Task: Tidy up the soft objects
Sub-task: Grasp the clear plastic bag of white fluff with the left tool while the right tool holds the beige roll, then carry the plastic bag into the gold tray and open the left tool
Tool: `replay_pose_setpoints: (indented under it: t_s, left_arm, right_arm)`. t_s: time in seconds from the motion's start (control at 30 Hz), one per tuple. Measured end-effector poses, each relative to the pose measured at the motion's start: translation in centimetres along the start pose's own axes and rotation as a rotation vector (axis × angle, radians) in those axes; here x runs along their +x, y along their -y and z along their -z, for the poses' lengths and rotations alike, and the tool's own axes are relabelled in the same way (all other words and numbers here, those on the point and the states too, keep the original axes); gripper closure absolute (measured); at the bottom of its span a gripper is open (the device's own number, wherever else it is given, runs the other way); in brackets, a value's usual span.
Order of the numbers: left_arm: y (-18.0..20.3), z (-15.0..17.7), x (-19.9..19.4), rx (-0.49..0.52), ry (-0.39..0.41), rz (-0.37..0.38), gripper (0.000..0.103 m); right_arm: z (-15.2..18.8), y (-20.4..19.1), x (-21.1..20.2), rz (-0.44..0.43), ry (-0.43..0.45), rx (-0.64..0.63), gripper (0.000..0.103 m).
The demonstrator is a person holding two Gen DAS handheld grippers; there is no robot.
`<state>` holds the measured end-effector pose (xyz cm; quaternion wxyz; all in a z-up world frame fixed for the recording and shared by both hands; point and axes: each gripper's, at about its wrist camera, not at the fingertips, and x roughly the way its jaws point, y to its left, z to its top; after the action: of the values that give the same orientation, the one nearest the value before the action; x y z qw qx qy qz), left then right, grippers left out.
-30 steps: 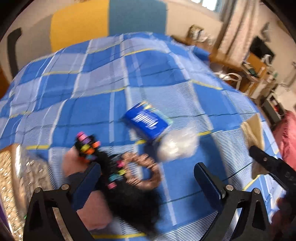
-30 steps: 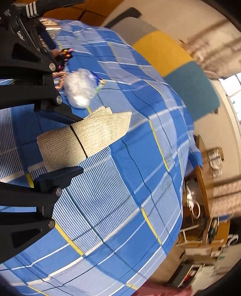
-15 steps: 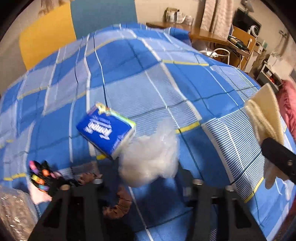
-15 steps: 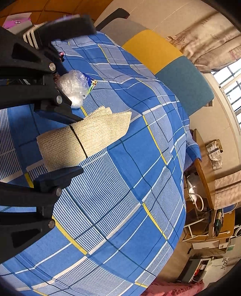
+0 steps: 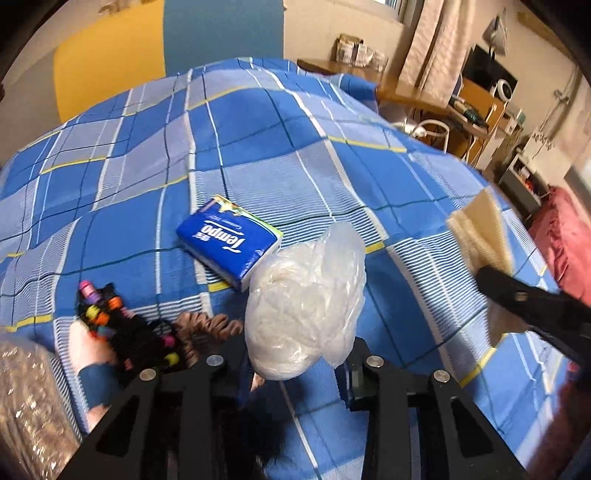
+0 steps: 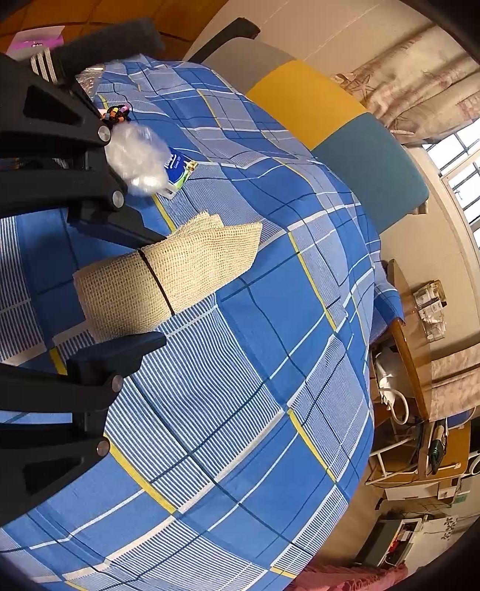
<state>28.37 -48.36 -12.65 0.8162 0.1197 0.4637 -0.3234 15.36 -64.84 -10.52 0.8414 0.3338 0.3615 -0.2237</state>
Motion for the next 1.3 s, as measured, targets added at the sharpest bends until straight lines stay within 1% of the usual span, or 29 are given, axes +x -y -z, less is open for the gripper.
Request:
replay_pose_setpoints:
  t_s: [0.17, 0.23, 0.33, 0.43, 0.57, 0.67, 0.77, 0.83, 1.0, 1.07, 1.2, 1.3]
  left_arm:
    - [-0.8, 0.9, -3.5, -0.040, 0.044, 0.042, 0.067]
    - [-1.2, 1.5, -5.0, -0.049, 0.057, 0.054, 0.067]
    - [-2.1, 2.4, -7.7, -0.064, 0.086, 0.084, 0.067]
    - [-2.8, 3.7, -10.7, -0.063, 0.111, 0.117, 0.067]
    - [-4.1, 5.3, -14.1, -0.076, 0.138, 0.150, 0.067]
    - [-5.5, 6.6, -16.7, -0.100, 0.162, 0.178, 0.067]
    - [-6.9, 7.9, -19.3, -0.120, 0.199, 0.190, 0.067]
    - [-8.0, 8.9, -21.0, -0.128, 0.226, 0.185, 0.067]
    - [-11.4, 11.1, -25.0, -0.162, 0.286, 0.164, 0.067]
    - [-13.2, 12.1, -26.8, -0.184, 0.308, 0.152, 0.067]
    - [-17.3, 14.5, -30.1, -0.233, 0.343, 0.111, 0.067]
    - [-20.9, 16.8, -31.8, -0.279, 0.347, 0.069, 0.066]
  right_arm:
    - [0.2, -0.6, 0.4, 0.008, -0.007, -0.032, 0.057]
    - [0.4, -0.6, 0.7, -0.005, -0.019, -0.036, 0.057]
    - [0.8, -0.5, 1.2, -0.002, -0.045, -0.033, 0.057]
    - [1.0, -0.6, 1.3, 0.010, -0.049, -0.041, 0.057]
    - [1.2, -1.0, 1.3, 0.021, -0.040, -0.073, 0.057]
    - [1.6, -1.6, 1.6, 0.023, -0.052, -0.108, 0.057]
    - [1.9, -2.2, 1.9, 0.039, -0.056, -0.146, 0.057]
    - [2.2, -2.7, 1.9, 0.056, -0.050, -0.185, 0.057]
    - [2.8, -3.5, 2.0, 0.057, -0.051, -0.230, 0.057]
    - [3.0, -3.6, 2.0, 0.065, -0.046, -0.239, 0.057]
    - [2.8, -3.2, 1.8, 0.044, -0.039, -0.212, 0.057]
    - [2.7, -3.2, 1.4, 0.075, -0.004, -0.225, 0.057]
